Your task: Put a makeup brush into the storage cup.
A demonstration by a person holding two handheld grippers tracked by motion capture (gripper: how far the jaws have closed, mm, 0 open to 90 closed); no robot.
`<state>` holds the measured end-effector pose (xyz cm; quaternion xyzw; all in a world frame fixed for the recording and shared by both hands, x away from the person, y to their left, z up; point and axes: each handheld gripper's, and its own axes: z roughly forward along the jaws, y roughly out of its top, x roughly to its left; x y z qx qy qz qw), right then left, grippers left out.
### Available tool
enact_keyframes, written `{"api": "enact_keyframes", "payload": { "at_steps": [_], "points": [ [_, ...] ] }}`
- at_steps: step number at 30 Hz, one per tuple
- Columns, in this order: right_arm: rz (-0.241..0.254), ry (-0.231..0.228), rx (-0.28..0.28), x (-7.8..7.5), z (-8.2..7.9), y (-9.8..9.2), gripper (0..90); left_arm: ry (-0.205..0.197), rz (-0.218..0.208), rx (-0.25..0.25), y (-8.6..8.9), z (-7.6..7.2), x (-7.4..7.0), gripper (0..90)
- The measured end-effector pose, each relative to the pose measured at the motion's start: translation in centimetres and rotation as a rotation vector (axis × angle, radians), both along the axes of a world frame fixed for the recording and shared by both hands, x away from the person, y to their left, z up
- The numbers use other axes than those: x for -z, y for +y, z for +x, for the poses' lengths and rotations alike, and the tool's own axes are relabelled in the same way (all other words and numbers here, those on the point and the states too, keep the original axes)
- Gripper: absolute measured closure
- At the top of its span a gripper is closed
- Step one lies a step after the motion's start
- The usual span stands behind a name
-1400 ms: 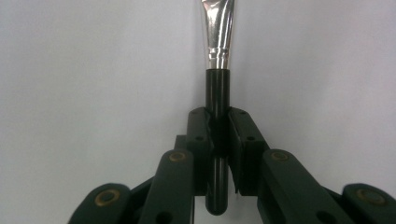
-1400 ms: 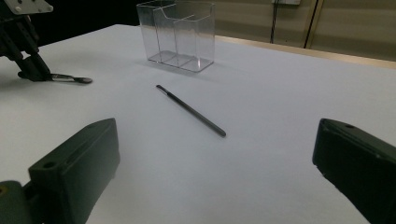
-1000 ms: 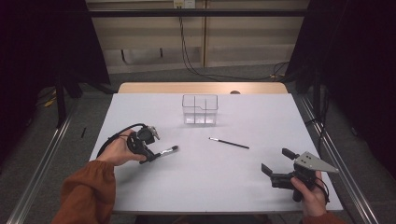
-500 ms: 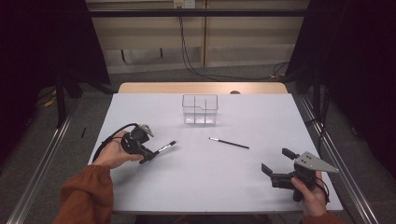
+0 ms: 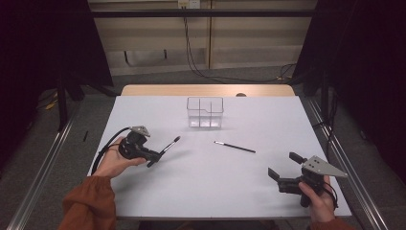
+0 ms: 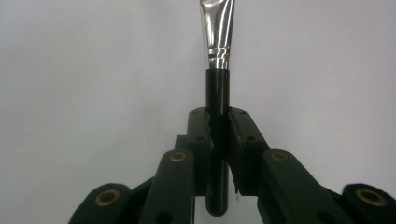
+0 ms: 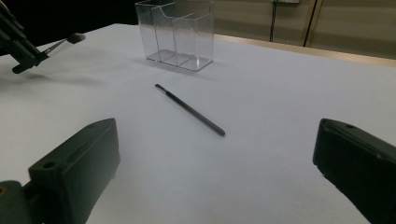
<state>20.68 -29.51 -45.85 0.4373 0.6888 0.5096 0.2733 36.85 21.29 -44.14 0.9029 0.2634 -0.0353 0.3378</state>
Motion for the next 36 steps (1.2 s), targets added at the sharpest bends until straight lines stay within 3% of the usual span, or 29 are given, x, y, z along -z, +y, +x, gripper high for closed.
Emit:
{"api": "enact_keyframes", "payload": {
  "at_steps": [13, 15, 22, 36],
  "points": [
    [0.0, 0.002, 0.001, 0.0, 0.0, 0.0, 0.0, -0.079, -0.123, -0.117, 1.3, -1.7, 0.0, 79.8],
    [0.001, 0.002, 0.001, 0.0, 0.0, 0.0, 0.0, -0.068, -0.158, -0.121, 1.4, -1.7, 0.0, 79.8],
    [0.002, 0.0, 0.001, 0.0, 0.0, 0.0, 0.0, -0.149, -0.2, -0.177, 1.3, -2.0, 0.1, 79.7],
    [-0.002, -0.003, -0.006, 0.0, -0.1, 0.0, 0.0, -0.267, -0.327, -0.22, 0.8, -2.9, 0.7, 79.7]
  ]
}}
